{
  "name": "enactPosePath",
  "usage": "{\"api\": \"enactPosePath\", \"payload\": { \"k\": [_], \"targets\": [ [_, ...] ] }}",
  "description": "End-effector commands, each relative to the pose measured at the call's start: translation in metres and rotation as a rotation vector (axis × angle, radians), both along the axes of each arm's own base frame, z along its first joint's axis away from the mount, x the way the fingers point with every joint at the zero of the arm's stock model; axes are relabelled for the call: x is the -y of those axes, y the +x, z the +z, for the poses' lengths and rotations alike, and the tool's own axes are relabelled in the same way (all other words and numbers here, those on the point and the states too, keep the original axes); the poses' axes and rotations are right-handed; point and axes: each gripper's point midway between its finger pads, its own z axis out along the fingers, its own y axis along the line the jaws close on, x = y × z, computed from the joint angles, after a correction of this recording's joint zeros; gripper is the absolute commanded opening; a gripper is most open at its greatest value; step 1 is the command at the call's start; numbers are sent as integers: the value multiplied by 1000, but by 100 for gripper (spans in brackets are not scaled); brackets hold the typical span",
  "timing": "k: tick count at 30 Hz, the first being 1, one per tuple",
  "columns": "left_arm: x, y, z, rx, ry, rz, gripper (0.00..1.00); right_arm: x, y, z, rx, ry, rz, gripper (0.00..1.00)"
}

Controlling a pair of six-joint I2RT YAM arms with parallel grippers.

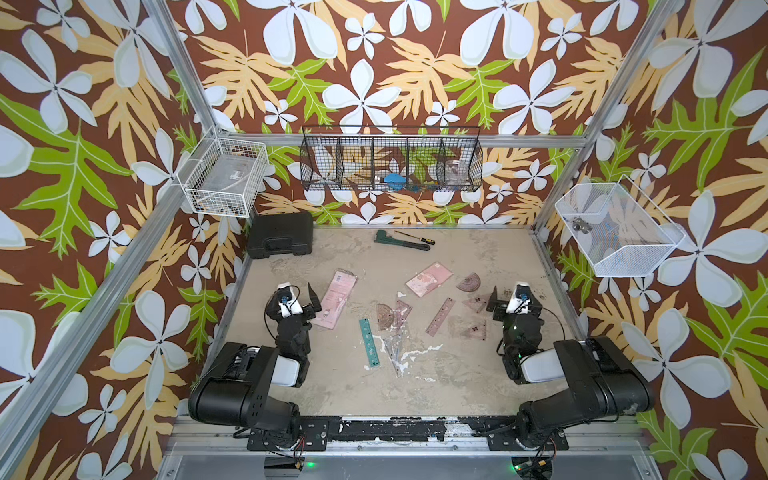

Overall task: Open the ruler set and take out the ruler
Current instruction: Reset both arms

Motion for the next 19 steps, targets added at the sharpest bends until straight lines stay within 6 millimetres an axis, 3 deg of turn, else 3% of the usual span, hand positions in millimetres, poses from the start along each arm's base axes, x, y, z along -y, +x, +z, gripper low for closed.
{"api": "enactPosePath", "payload": {
  "k": [1,19],
  "targets": [
    [9,3,-14,-41,-32,-64,100,-3,-3,-12,-22,35,26,100],
    [19,9,-18,-75,-23,-127,100,-8,-1,-14,-39,18,34,100]
  ]
}}
